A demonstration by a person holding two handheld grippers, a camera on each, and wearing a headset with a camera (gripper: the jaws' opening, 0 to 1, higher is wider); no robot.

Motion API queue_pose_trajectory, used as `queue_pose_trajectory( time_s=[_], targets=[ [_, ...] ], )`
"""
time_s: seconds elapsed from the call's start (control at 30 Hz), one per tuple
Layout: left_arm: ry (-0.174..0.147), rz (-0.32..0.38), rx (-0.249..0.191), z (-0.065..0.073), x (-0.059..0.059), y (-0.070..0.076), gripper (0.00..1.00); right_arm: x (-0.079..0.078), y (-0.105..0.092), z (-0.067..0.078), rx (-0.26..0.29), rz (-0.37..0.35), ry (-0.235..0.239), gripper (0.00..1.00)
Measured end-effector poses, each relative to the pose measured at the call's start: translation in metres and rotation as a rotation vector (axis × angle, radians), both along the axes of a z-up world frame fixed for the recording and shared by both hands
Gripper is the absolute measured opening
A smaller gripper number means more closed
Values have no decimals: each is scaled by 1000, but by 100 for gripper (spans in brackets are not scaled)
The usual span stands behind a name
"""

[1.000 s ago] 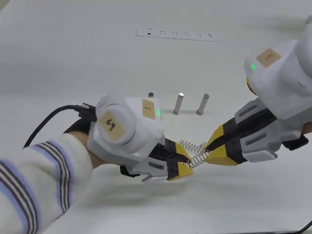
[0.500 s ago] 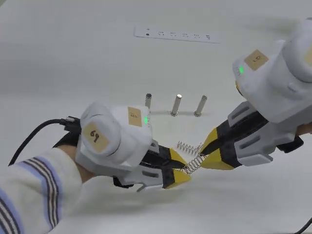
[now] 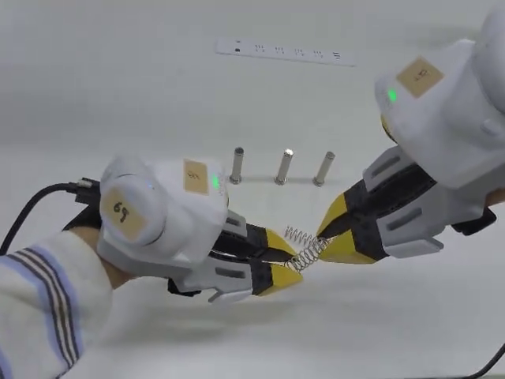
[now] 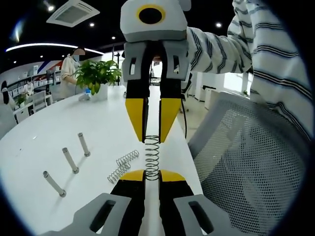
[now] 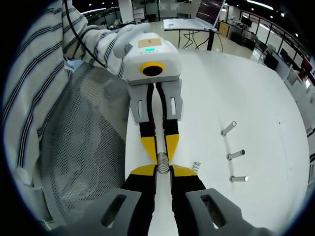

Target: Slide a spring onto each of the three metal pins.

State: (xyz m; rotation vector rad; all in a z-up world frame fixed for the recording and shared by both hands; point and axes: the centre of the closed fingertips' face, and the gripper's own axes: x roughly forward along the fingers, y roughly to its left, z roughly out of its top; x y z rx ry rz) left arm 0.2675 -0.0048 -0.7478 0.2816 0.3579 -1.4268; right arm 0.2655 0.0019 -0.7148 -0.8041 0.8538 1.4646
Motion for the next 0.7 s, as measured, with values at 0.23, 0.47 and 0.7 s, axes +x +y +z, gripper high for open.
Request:
queue_pose_trajectory(
  time_s=[0.23, 0.47, 0.7],
  targets=[
    [-6, -7, -14, 2, 1, 1, 2, -1, 2, 2, 3, 18, -2, 8],
    [-4, -11, -20, 2, 4, 5, 2, 0, 9, 3, 9, 23, -3, 8],
    [-6, -26, -21, 3, 4, 7, 2, 0, 10, 3, -8, 15, 9, 8]
  ],
)
